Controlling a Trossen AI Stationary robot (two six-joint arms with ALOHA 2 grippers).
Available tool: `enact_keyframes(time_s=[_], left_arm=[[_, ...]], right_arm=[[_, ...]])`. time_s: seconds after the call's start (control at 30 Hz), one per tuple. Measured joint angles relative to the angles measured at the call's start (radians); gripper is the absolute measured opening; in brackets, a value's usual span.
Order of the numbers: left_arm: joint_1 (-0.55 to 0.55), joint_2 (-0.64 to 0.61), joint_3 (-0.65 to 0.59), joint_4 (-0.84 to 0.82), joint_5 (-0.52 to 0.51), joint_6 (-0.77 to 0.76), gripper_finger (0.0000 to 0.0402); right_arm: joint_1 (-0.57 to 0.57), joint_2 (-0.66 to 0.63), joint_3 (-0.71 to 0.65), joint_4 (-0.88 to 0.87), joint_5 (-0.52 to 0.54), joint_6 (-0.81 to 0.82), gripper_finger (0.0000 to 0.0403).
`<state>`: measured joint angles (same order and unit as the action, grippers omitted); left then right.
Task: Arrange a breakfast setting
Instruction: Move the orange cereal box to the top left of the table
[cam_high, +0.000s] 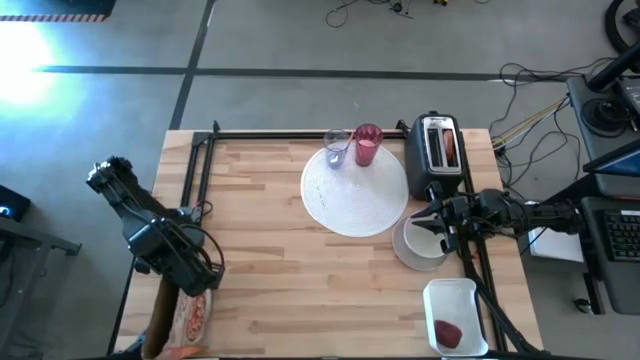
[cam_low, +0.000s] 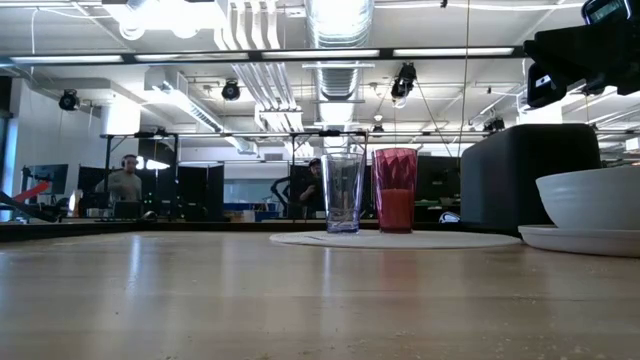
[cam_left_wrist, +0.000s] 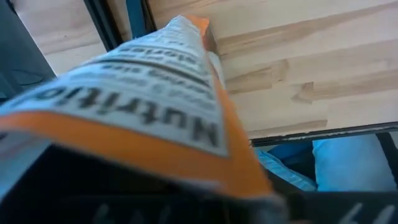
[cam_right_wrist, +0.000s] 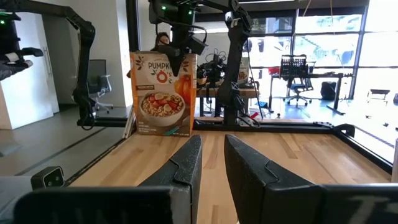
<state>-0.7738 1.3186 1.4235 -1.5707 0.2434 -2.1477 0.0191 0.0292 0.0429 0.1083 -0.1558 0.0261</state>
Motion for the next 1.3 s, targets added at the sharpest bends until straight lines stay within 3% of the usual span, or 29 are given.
enact_keyframes(time_s=[0.3, 0.53, 1.03, 1.3], left_arm=[[0.021, -0.036, 0.0, 0.0, -0.076, 0.023, 0.0], [0.124, -0.081, 0.0, 0.0, -0.117, 0.146, 0.0], [0.632, -0.126, 0.0, 0.0, -0.156, 0.709, 0.0], [0.912, -0.126, -0.014, 0.0, -0.202, 0.907, 0.0]], right_arm=[[0.0, 0.0, 0.0, 0.0, 0.0, 0.0, 0.0059], [0.0, 0.0, 0.0, 0.0, 0.0, 0.0, 0.0059], [0.0, 0.0, 0.0, 0.0, 0.0, 0.0, 0.0059], [0.0, 0.0, 0.0, 0.0, 0.0, 0.0, 0.0059]])
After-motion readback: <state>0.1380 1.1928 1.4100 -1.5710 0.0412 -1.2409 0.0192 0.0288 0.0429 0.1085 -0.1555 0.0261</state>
